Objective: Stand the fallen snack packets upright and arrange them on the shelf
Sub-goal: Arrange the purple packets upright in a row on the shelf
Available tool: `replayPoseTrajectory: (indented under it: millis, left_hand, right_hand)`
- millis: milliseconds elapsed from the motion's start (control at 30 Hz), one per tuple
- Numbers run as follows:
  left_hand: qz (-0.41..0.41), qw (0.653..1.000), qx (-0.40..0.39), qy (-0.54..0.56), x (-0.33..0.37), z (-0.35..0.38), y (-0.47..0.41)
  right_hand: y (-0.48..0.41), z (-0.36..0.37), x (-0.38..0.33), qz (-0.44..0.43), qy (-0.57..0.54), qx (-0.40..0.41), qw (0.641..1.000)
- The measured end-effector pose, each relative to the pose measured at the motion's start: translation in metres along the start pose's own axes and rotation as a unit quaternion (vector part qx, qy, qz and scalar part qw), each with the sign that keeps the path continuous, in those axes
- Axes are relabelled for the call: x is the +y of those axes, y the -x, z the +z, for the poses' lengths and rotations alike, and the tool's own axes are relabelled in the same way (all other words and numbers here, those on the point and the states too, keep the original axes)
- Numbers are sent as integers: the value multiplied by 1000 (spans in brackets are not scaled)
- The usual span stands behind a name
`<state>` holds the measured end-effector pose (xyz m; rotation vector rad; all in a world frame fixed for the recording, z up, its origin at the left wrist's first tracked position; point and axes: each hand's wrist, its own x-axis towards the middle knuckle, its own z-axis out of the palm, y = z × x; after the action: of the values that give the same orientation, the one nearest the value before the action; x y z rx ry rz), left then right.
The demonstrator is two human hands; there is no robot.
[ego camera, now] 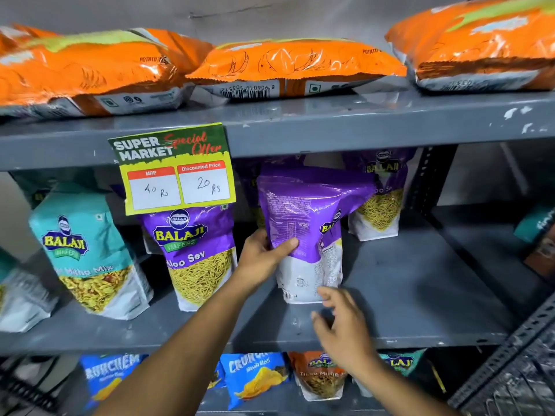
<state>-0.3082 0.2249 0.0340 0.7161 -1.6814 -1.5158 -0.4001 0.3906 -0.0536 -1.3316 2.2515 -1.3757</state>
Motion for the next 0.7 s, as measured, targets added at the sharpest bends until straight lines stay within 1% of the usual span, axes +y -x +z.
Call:
replayPoseTrajectory:
  millis: [67,167,200,233,267,300,333,367,400,500,567,633,700]
  left_hand:
    - [-7,999,34,-36,5,8,5]
    - [-35,989,85,-114,10,22,24]
    - [-39,986,89,-135,11,27,31]
    - [-39,987,74,-135,11,34,39]
    - [-35,990,40,-129,11,40,47]
    - [-29,991,0,-128,11,45,55]
    - [-19,990,-32,-138,8,46,62]
    - [-11,987,-45,-151,4,43,67]
    - [-4,988,-32,-153,-1,36,69]
    - [-6,990,50,-132,-22,6,64]
    - [-30,990,67,-120,-33,-10,59]
    - [-60,996,19,-66,-43,-22,50]
    - [-71,995,-42,-50,-52,-29,42]
  right_hand:
    - [13,14,-11,8,20,-31,999]
    - [8,26,-25,19,8,-24,999]
    - [2,26,-30,18,-2,-22,1000]
    - [-6,26,-32,15,-31,-16,999]
    - [-14,25,-32,13,-63,-3,998]
    - [-22,23,-31,20,-66,13,998]
    - [-29,21,-27,32,-43,26,998]
    - [-34,18,-20,43,-20,31,998]
    - [-39,15,-13,42,-18,25,999]
    - [-55,1,10,48,-95,-50,993]
    - [-68,-10,21,53,-152,-130,978]
    - [-79,-17,28,54,-183,-197,962]
    - [-85,-19,32,61,-189,-229,953]
